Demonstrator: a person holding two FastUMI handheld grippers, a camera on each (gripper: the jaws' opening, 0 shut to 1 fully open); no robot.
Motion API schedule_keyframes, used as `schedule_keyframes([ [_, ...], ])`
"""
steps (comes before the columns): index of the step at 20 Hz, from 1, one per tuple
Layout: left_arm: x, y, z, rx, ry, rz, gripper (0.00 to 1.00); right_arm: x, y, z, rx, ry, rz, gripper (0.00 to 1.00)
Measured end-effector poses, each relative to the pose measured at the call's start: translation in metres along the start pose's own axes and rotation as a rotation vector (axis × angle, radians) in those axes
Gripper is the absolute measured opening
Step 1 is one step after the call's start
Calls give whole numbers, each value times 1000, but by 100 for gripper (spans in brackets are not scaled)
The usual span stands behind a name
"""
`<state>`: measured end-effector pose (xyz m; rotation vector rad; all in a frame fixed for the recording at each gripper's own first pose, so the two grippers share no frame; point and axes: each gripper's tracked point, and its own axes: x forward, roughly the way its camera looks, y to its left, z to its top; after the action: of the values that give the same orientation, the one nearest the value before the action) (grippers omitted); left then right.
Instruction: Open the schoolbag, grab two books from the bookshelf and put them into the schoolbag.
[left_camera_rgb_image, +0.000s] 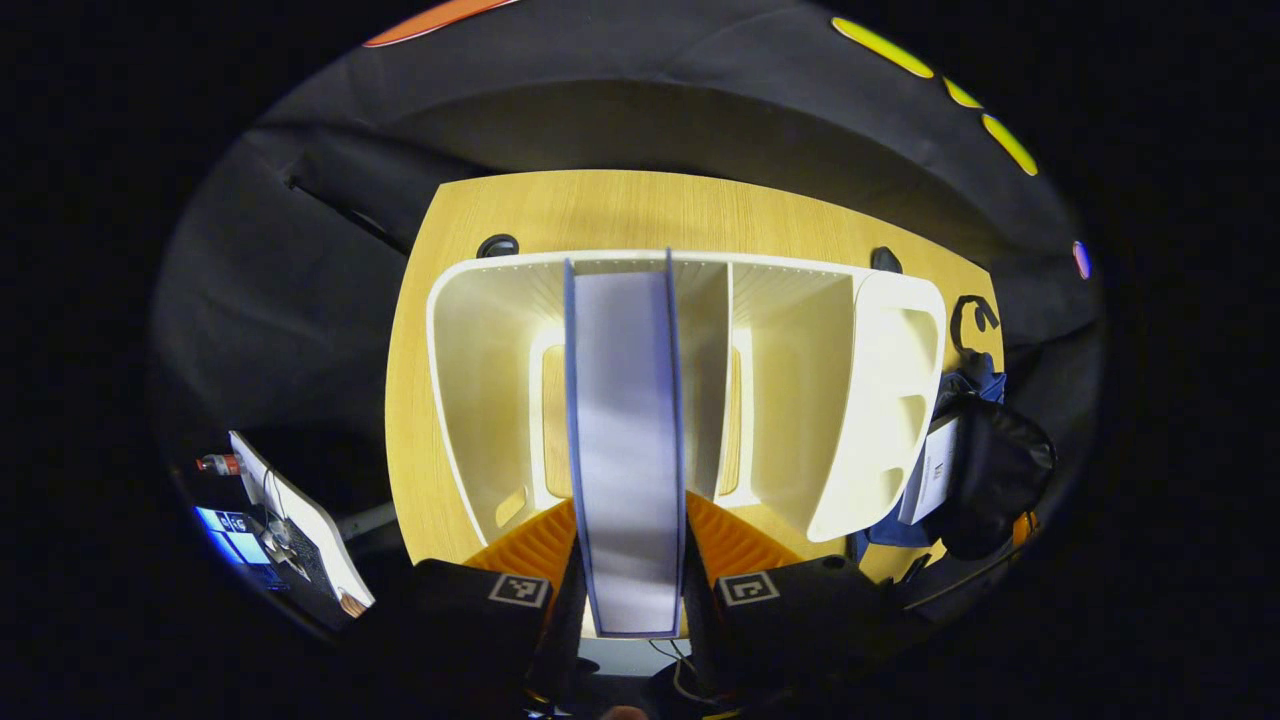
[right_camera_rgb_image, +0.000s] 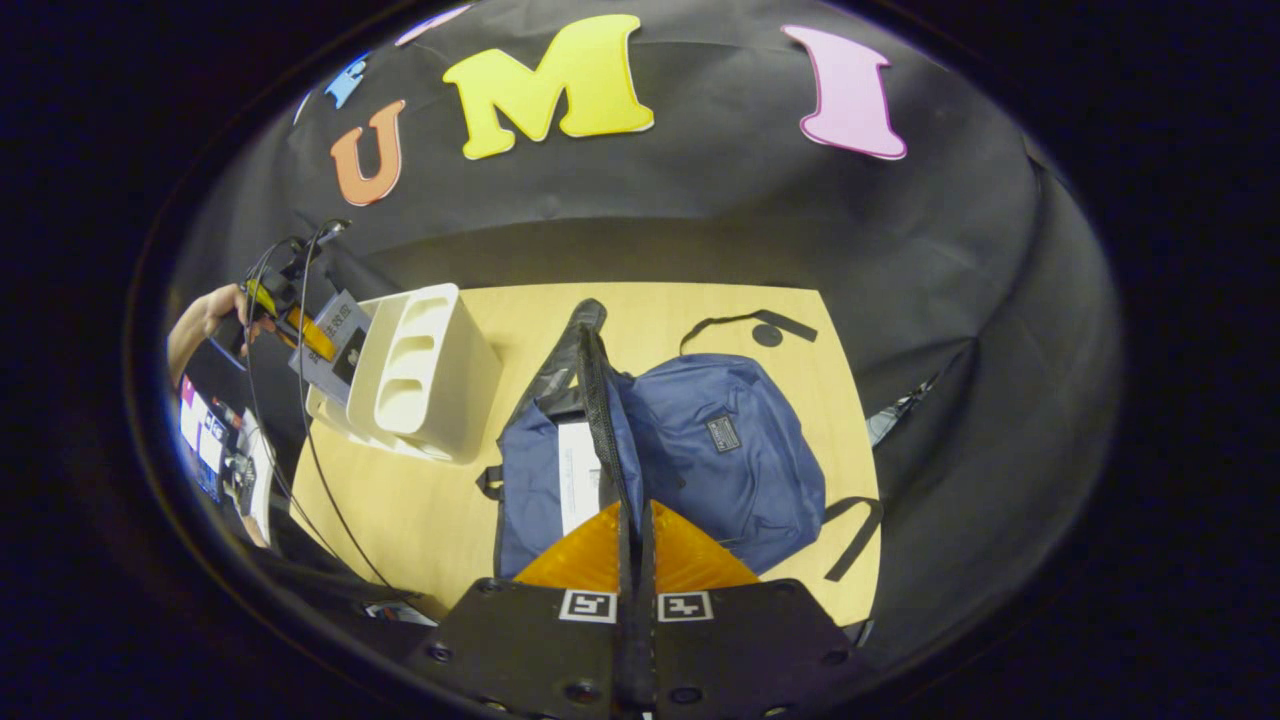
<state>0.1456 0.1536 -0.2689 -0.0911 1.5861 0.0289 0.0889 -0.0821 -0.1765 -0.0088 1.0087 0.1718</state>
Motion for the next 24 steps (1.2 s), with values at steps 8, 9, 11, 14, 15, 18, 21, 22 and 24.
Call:
schedule_keyframes([
  [8,-45,12,-26,13,-61,-21,46,2,6,-5,-26,-9,8,3],
  [9,-58,16,-33,17,-79,-27,41,3,6,-7,-28,-11,9,0],
  [11,-81,18,-50,22,-115,-51,40,4,8,-10,-29,-11,12,0],
  [14,-118,25,-76,21,-185,-77,40,3,8,-13,-59,-20,2,3],
  [15,-130,26,-83,12,-211,-87,40,3,11,-14,-61,-19,6,0],
  [18,-164,24,-98,-33,-288,-113,39,1,13,-16,-83,-15,12,0],
  [21,-184,15,-111,-61,-350,-159,39,-4,14,-14,-128,-33,-8,0],
  [22,-190,5,-114,-66,-363,-189,39,-6,13,-14,-127,-38,-8,0],
  [24,-196,-21,-119,-61,-386,-257,38,-8,13,-15,-106,-36,-1,0],
])
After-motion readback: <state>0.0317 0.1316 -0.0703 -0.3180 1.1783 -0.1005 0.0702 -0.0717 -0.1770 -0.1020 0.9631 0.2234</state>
